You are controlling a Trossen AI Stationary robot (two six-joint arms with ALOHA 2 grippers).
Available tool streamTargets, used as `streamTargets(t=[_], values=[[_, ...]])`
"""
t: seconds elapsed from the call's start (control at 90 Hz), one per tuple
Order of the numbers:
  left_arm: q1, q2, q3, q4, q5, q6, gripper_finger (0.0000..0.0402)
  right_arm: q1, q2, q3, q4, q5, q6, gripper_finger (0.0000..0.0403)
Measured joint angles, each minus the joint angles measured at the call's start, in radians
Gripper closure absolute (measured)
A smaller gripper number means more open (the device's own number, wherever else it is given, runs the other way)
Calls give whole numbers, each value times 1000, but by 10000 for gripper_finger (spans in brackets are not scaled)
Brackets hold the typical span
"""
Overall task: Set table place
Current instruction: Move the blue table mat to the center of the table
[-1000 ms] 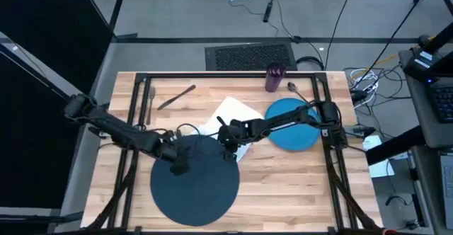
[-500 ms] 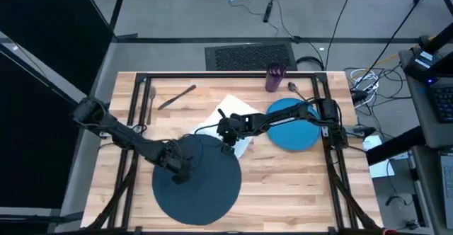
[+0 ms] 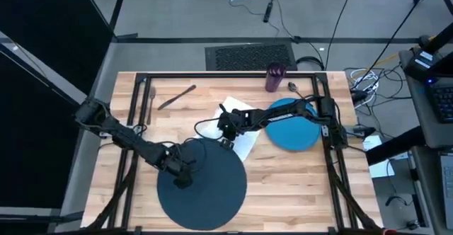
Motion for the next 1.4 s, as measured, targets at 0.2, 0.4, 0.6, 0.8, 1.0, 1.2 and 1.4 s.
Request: streamTargets(t=[0.2,0.4,0.6,0.8,1.0,1.2,1.4], values=[[0,1,-2,23,-4,18,311,-18,14,2,18,38,0,342],[2,2,-2,37,-15,28,311,-51,13,-2,63,73,0,342],[5,4,-3,63,-38,43,311,-89,15,-3,90,106,1,342],[30,5,-4,119,-40,90,311,-120,15,-3,110,159,6,342],[47,5,0,140,-81,144,311,-131,15,-3,134,179,0,342],[47,-46,49,-58,-148,162,311,-111,-30,-3,143,174,-21,342],[42,-112,75,-284,-170,78,311,-48,-84,-3,64,118,-19,342]])
